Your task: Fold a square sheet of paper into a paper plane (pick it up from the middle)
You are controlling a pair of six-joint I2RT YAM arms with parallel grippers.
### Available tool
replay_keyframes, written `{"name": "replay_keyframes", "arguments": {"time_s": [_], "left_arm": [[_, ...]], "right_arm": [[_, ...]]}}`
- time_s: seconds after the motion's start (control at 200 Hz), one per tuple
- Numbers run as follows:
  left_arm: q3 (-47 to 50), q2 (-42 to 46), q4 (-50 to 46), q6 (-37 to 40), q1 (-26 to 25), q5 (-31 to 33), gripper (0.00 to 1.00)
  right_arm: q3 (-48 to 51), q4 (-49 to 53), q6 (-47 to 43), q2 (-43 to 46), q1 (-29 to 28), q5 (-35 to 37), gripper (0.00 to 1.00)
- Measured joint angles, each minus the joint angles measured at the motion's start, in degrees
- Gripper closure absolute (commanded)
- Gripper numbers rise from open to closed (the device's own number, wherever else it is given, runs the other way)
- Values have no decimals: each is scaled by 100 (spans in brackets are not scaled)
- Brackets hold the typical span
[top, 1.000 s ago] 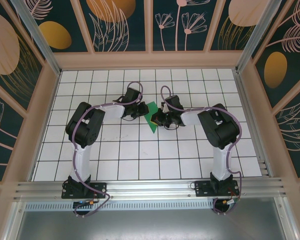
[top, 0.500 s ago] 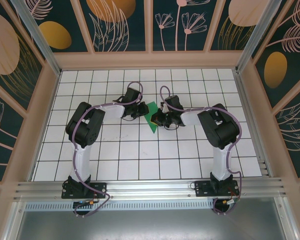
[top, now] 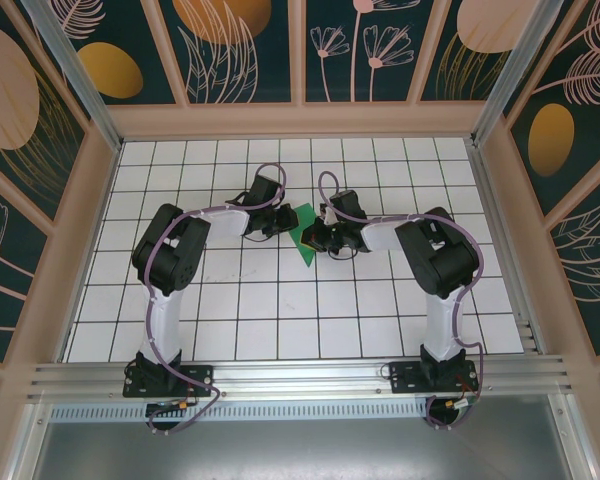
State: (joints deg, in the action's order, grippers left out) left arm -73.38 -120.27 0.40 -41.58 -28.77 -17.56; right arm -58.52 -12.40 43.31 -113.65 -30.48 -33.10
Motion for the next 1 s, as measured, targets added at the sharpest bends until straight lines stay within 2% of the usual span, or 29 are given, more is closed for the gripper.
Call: {"name": "replay_keyframes", "arguments": {"time_s": [0.49, 0.58, 0.676, 0.781, 0.996], "left_arm": [[-4, 0, -2, 2, 0, -4, 83], [-4, -2, -4, 2, 0, 2, 83], [-7, 0, -4, -2, 0, 9, 80], [9, 48, -15, -66, 2, 79, 78], [448, 625, 17, -313, 216, 157, 77]], "right_arm": [[-59, 90, -103, -96, 0, 2, 93], [-63, 94, -98, -96, 0, 4, 89], [-92, 109, -94, -96, 0, -15, 80], [-136, 107, -76, -96, -7, -66, 74], [-144, 72, -83, -96, -4, -151, 71]]}}
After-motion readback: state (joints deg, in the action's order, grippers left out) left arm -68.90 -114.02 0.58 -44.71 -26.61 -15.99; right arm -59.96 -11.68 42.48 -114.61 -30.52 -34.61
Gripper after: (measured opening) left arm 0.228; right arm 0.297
